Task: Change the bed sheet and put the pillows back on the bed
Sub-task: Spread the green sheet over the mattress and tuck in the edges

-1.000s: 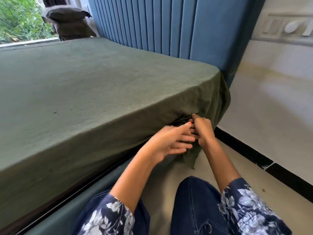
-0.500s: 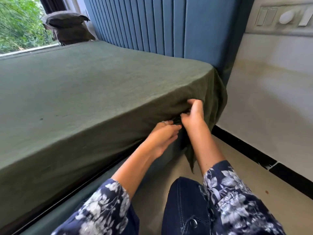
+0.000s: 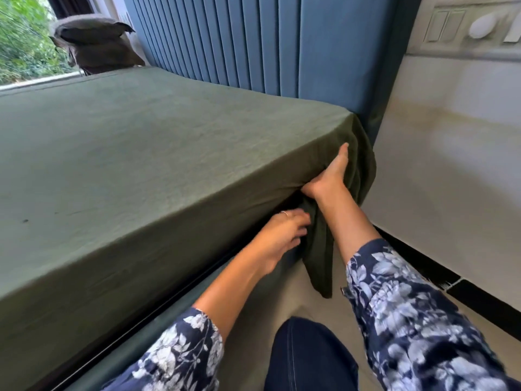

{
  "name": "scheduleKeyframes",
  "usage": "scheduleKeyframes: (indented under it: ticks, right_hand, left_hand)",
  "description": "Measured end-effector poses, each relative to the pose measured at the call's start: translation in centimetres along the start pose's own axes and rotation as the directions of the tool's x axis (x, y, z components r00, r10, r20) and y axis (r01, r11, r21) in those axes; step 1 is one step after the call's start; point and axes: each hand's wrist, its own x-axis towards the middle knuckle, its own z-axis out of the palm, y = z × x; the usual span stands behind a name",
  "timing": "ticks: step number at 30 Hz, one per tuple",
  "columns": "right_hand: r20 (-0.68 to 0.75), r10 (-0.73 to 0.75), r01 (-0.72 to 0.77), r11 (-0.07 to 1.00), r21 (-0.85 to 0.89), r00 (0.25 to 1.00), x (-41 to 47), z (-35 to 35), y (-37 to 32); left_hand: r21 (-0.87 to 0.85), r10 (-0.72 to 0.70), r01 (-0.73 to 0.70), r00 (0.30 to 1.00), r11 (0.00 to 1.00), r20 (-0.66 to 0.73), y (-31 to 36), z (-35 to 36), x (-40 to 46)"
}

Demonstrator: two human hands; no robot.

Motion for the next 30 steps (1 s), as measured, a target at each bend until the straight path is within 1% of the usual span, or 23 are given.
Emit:
scheduleKeyframes:
  ticks: [2,4,6,7,8,9,10,11,12,13,14,15,16,17,18,19,20,22,24,25,27,29,30]
  right_hand:
    - [0.045,0.063,-0.058,0.992,-0.111,0.997,0.0,-0.8,-1.1]
    - [0.025,0.135,-0.126,0.965,-0.232,0.991,-0.5,-0.9,-2.4]
    - [-0.072,0.167,-0.181,0.934,-0.309,0.983,-0.7,-1.0,-3.5]
    - [-0.14,0.158,-0.199,0.915,-0.351,0.977,-0.7,-0.9,-3.7]
    - [-0.217,0.114,-0.198,0.885,-0.421,0.97,-0.5,-0.7,-3.8]
    - [-0.288,0.009,-0.174,0.814,-0.554,0.957,-0.7,-0.5,-3.9]
    - [-0.341,-0.178,-0.142,0.668,-0.73,0.923,-0.9,-0.6,-4.1]
    - [-0.308,-0.424,-0.109,0.431,-0.896,0.852,-0.9,-1.1,-4.5]
    - [-0.187,-0.608,-0.108,0.164,-0.981,0.771,-1.2,-2.0,-5.2]
    - [-0.104,-0.669,-0.128,0.014,-0.992,0.736,-1.2,-3.1,-5.7]
    - [-0.094,-0.661,-0.153,-0.032,-0.988,0.744,-1.4,-4.2,-6.1]
    - [-0.131,-0.612,-0.181,-0.02,-0.983,0.78,-1.1,-5.9,-6.2]
    - [-0.19,-0.535,-0.214,0.018,-0.977,0.823,-0.7,-7.6,-5.9]
    - [-0.233,-0.46,-0.232,0.06,-0.971,0.857,-0.4,-9.5,-5.7]
    - [-0.248,-0.404,-0.221,0.113,-0.969,0.881,-0.1,-11.0,-5.3]
    - [-0.248,-0.363,-0.187,0.196,-0.963,0.898,0.6,-12.5,-4.9]
    - [-0.24,-0.344,-0.143,0.284,-0.948,0.908,0.6,-13.1,-4.4]
    - [-0.213,-0.277,-0.071,0.446,-0.892,0.937,-1.8,-11.9,-2.9]
    - [-0.131,-0.141,-0.041,0.511,-0.859,0.981,-3.0,-10.9,-1.8]
    - [-0.086,-0.075,-0.038,0.495,-0.868,0.993,-3.2,-10.6,-1.3]
    - [-0.04,-0.011,-0.033,0.397,-0.917,0.999,-2.9,-10.8,-0.4]
    - [-0.001,-0.064,0.021,0.336,-0.942,0.998,-2.2,-11.5,0.5]
    - [0.013,-0.107,0.048,0.333,-0.942,0.994,-2.0,-11.7,1.0]
  left_hand:
    - [0.321,-0.031,-0.009,0.992,0.947,0.122,-0.3,-0.7,-2.4]
    - [0.556,-0.027,-0.141,0.959,0.819,0.282,-0.5,-2.0,-5.0]
    - [0.68,-0.066,-0.258,0.909,0.687,0.411,-0.8,-3.2,-7.3]
    - [0.708,-0.083,-0.288,0.894,0.645,0.44,-1.0,-3.7,-8.3]
    - [0.722,-0.084,-0.307,0.888,0.62,0.451,-1.0,-4.1,-9.2]
    - [0.731,-0.069,-0.326,0.889,0.599,0.453,-1.1,-4.3,-10.0]
    - [0.739,-0.042,-0.344,0.893,0.579,0.448,-1.1,-4.4,-10.7]
    - [0.747,-0.001,-0.362,0.899,0.557,0.437,-1.0,-4.5,-11.2]
    - [0.752,0.053,-0.388,0.902,0.534,0.428,-0.8,-4.5,-11.6]
    - [0.757,0.123,-0.424,0.898,0.497,0.422,-0.4,-4.6,-11.8]
    - [0.78,0.213,-0.469,0.883,0.414,0.418,0.0,-4.6,-11.7]
    - [0.816,0.323,-0.504,0.851,0.282,0.414,0.4,-4.8,-11.2]
    - [0.858,0.433,-0.5,0.803,0.119,0.408,0.9,-5.0,-10.5]
    - [0.896,0.531,-0.442,0.751,-0.036,0.392,1.4,-5.0,-9.7]
    - [0.928,0.604,-0.342,0.712,-0.147,0.358,2.1,-5.0,-8.9]
    - [0.949,0.643,-0.232,0.698,-0.212,0.314,2.7,-4.9,-8.1]
    - [0.959,0.653,-0.135,0.708,-0.249,0.269,3.4,-4.9,-7.2]
    - [0.948,0.602,0.01,0.775,-0.318,0.194,4.9,-4.7,-5.4]
    - [0.91,0.544,0.111,0.828,-0.399,0.138,6.1,-4.8,-3.4]
    - [0.899,0.522,0.141,0.846,-0.415,0.108,6.5,-4.9,-2.5]
    - [0.925,0.482,0.157,0.875,-0.346,0.032,7.0,-4.8,-1.2]
    - [0.963,0.458,0.139,0.889,-0.232,-0.018,7.0,-4.6,-0.8]
    - [0.968,0.459,0.131,0.888,-0.212,-0.02,6.9,-4.5,-0.9]
